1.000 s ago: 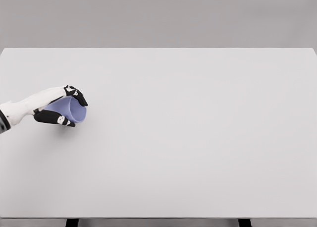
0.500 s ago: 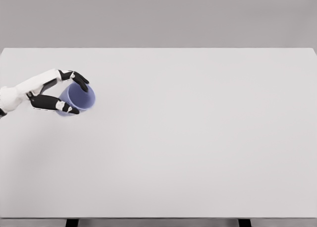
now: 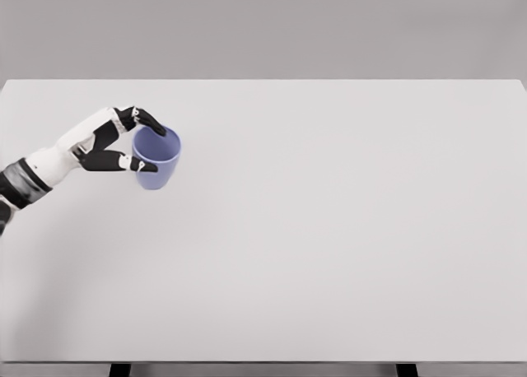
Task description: Flip the cup with left arm and place it on the table
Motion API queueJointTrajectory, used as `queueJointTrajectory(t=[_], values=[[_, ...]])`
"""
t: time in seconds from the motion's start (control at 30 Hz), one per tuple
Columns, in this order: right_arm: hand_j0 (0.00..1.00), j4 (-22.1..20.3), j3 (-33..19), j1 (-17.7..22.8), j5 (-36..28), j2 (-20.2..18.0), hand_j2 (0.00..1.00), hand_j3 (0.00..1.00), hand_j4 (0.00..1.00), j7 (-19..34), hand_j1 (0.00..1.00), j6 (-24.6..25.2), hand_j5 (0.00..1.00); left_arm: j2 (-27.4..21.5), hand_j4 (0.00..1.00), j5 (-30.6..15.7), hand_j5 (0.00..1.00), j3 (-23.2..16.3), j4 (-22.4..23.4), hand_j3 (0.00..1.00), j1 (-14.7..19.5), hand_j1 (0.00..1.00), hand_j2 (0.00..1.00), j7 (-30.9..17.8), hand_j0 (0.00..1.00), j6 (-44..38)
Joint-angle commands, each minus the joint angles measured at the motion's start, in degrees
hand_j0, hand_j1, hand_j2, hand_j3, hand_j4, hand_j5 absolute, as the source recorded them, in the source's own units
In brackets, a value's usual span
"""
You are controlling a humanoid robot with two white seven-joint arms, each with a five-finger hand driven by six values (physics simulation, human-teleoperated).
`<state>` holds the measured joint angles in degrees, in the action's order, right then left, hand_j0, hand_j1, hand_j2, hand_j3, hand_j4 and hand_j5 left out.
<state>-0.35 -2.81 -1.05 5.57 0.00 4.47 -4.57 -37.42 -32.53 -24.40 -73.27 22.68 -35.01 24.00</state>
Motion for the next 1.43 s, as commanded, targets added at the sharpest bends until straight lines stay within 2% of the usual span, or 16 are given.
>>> queueJointTrajectory(t=[0.0,0.1,0.47,0.67,0.8,0.93,1.03,1.13,1.2,1.27,1.4], values=[[1.00,0.00,-0.01,0.00,-0.03,0.00,1.00,1.00,1.00,0.01,1.00,0.00,1.00,0.24,0.60,-0.35,0.60,-0.13,-0.03,0.60,0.00,0.60,0.60,0.01,0.60,0.00],[1.00,0.00,0.08,0.00,-0.03,0.00,1.00,1.00,1.00,0.01,1.00,0.00,1.00,0.33,0.74,-0.17,0.74,-1.09,-0.03,0.74,-0.35,0.74,0.74,0.01,0.74,0.00],[1.00,0.00,0.08,0.00,0.06,0.00,1.00,1.00,1.00,0.01,1.00,0.00,1.00,0.68,1.00,-0.17,1.00,-1.71,0.06,1.00,-0.53,1.00,1.00,0.01,1.00,-0.18],[1.00,0.00,-0.01,0.00,-0.03,0.00,1.00,1.00,1.00,0.01,1.00,0.00,1.00,-0.29,1.00,-0.34,1.00,-1.62,-1.00,1.00,0.09,1.00,1.00,0.01,1.00,0.08],[1.00,0.00,-0.01,0.00,0.06,0.00,1.00,1.00,1.00,0.01,1.00,0.00,1.00,-6.26,1.00,-0.34,1.00,-1.62,-8.73,1.00,0.17,1.00,1.00,0.01,1.00,0.61],[1.00,0.00,-0.01,0.00,-0.03,0.00,1.00,1.00,1.00,0.01,1.00,0.00,1.00,-8.37,1.00,-0.43,1.00,-1.53,-9.35,1.00,0.53,1.00,1.00,0.01,1.00,9.48],[1.00,0.00,0.08,0.00,-0.03,0.00,1.00,1.00,1.00,0.01,1.00,0.00,1.00,-9.69,1.00,0.36,1.00,-1.53,-8.47,1.00,0.88,1.00,1.00,0.01,1.00,9.75],[1.00,0.00,-0.01,0.00,-0.03,0.00,1.00,1.00,1.00,0.01,1.00,0.00,1.00,-11.10,1.00,1.06,1.00,-1.53,-2.67,1.00,2.20,1.00,1.00,0.01,1.00,9.84],[1.00,0.00,-0.01,0.00,-0.03,0.00,1.00,1.00,1.00,0.01,1.00,0.00,1.00,-11.01,1.00,2.02,1.00,-1.53,-0.39,1.00,2.20,1.00,1.00,0.01,1.00,10.19],[1.00,0.00,-0.01,0.00,-0.03,0.00,1.00,1.00,1.00,0.01,1.00,0.00,1.00,-11.01,1.00,4.14,1.00,-1.53,0.06,1.00,2.20,1.00,1.00,0.01,1.00,10.72],[1.00,0.00,-0.01,0.00,-0.03,0.00,1.00,1.00,1.00,0.01,1.00,0.00,1.00,-10.92,1.00,4.31,1.00,-1.62,0.14,1.00,2.20,1.00,1.00,0.01,1.00,11.00]])
